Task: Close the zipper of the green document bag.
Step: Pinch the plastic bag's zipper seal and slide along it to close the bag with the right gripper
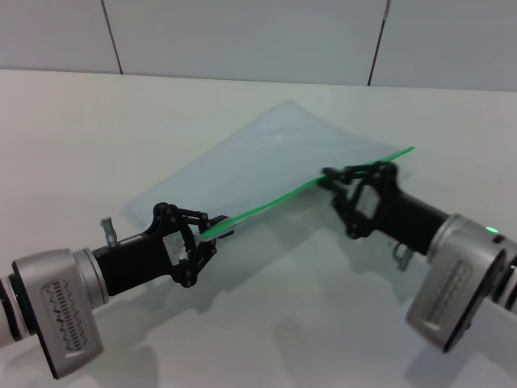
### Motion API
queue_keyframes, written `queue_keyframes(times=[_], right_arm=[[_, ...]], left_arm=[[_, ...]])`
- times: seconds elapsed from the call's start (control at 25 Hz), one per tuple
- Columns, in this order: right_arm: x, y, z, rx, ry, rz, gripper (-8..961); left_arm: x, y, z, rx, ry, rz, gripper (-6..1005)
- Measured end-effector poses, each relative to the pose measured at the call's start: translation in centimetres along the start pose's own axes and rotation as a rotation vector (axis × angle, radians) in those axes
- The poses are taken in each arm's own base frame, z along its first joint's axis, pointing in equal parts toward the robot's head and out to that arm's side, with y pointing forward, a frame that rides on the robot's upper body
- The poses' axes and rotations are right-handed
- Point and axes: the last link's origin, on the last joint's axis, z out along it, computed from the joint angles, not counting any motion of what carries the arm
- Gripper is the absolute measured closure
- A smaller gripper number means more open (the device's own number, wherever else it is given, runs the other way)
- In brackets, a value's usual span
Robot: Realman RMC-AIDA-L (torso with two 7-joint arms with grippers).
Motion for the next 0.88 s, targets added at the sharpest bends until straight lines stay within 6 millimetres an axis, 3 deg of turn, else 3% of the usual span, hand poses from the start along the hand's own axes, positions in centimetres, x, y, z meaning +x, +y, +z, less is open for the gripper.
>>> queue_keyframes(times=[0.44, 0.88], right_arm=[[5.4, -2.8, -3.4, 0.189, 0.254, 0.082, 876], [7.4, -3.7, -6.6, 0.410, 0.361, 0.220, 859]], left_arm=[[0.1, 0.2, -0.2, 0.001, 0.008, 0.003, 945], [0.1, 0.0, -0.5, 0.080, -0.014, 0.031, 945]])
